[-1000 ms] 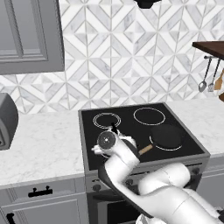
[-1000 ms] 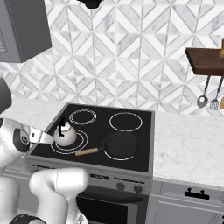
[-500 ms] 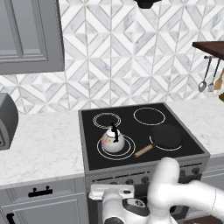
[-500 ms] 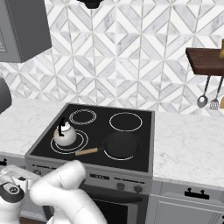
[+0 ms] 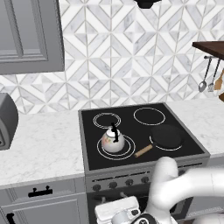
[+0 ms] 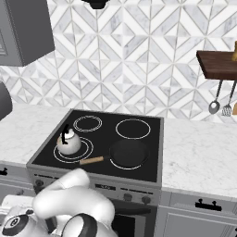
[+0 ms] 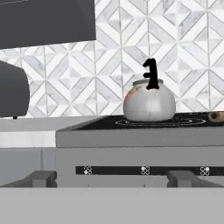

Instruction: Pick the kettle from the counter and place it on a stove burner. Then turn the burner on.

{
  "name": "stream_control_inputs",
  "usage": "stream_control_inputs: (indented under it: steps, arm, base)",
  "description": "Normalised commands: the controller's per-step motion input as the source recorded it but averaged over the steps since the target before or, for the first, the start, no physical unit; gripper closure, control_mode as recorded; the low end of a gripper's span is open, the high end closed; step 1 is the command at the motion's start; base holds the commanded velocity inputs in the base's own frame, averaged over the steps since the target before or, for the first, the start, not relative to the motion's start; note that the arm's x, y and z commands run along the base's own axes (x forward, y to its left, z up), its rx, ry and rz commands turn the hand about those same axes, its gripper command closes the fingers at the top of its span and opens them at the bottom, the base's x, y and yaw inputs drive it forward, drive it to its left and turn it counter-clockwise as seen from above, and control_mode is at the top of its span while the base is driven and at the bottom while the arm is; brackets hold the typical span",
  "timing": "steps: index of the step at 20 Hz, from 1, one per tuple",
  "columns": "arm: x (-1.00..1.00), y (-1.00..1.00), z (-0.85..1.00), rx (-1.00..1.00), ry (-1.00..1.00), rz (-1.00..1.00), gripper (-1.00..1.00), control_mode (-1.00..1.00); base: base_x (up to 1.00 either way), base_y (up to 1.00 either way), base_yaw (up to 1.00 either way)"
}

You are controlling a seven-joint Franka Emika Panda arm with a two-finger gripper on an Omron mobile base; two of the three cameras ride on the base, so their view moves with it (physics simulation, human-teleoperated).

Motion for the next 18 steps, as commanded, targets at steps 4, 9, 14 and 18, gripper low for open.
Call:
stream_control_inputs:
  steps: [4,9,14,18]
  arm:
    - [0.26,0.59,-0.03,-0.03,-0.18,-0.11,-1.0,-1.0]
    - [0.24,0.06,-0.16,-0.01,-0.06,-0.06,-1.0,-1.0]
    - [0.11,0.0,-0.48,0.0,0.0,-0.06,-1.0,-1.0]
    - [0.23,0.0,-0.4,0.0,-0.01,-0.01,-1.0,-1.0]
  base:
    - [0.0,0.0,0.0]
    - [0.0,0.0,0.0]
    - [0.0,0.0,0.0]
    - [0.0,0.0,0.0]
